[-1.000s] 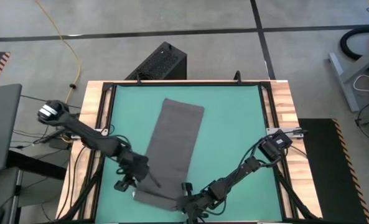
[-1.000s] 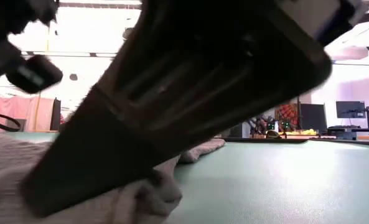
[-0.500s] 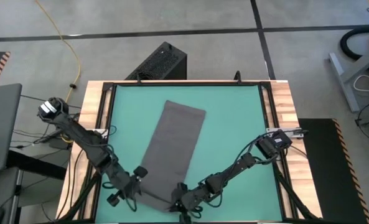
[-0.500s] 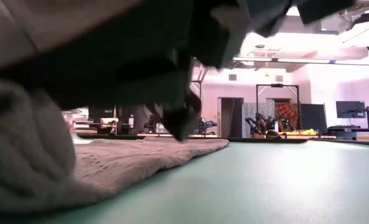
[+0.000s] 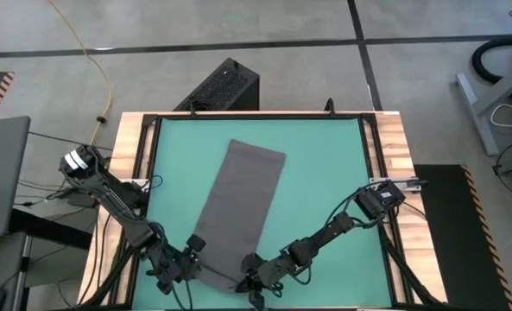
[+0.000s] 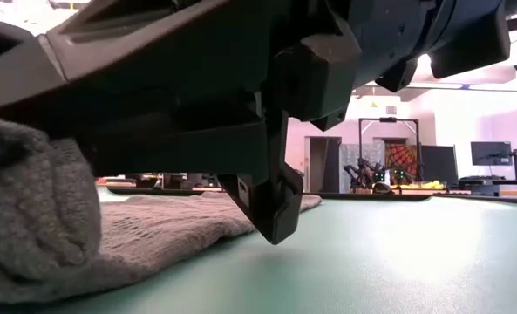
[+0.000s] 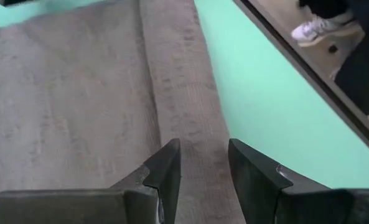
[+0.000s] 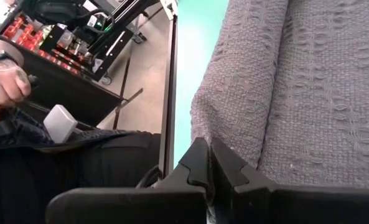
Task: Roll towel
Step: Roll the gray towel
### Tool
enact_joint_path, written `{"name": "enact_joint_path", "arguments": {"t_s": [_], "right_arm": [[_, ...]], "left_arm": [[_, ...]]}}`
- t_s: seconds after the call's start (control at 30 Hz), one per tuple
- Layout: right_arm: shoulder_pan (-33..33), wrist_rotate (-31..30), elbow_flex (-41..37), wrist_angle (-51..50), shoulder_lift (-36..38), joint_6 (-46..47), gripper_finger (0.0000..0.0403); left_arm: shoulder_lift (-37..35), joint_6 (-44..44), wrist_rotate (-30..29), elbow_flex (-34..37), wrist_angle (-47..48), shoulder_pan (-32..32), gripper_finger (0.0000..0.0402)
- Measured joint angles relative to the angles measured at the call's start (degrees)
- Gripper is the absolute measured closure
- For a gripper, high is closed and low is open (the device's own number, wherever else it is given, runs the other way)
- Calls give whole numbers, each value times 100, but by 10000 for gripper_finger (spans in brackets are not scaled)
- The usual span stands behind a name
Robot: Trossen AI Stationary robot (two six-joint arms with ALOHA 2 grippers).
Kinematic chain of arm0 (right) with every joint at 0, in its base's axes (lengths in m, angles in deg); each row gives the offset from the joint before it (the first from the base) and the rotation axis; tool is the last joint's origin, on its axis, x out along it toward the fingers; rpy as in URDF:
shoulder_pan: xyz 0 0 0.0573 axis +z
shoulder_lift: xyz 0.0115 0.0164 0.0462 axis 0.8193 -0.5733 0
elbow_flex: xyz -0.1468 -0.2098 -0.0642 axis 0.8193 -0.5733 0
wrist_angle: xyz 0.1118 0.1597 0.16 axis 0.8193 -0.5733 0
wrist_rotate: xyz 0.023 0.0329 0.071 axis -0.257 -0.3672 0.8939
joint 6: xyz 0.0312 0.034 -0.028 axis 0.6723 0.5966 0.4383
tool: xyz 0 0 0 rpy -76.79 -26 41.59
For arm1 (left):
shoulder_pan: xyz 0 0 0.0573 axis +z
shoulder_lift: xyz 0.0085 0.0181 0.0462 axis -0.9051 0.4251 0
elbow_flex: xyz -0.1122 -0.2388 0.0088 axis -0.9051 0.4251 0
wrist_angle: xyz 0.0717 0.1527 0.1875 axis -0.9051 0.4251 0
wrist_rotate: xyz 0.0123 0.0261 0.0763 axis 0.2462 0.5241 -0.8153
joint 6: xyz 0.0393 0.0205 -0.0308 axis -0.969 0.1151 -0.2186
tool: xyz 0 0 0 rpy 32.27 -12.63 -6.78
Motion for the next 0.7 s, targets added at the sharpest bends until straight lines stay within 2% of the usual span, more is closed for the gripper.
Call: {"name": "enact_joint_path", "arguments": {"t_s": [0.23,0.37,0.53,0.63,0.7], "right_arm": [[-4,-125,0,-10,4,0,385],[-39,-147,0,-11,4,6,385],[-59,-147,0,-41,4,133,385],[-63,-184,0,-73,9,278,385],[-58,-269,0,-74,11,336,385]], "left_arm": [[170,349,312,0,386,-49,280],[533,459,318,-5,382,-52,280],[777,1088,212,-33,570,31,284],[733,1120,268,-31,629,31,307],[721,1168,515,-26,652,70,340]]}}
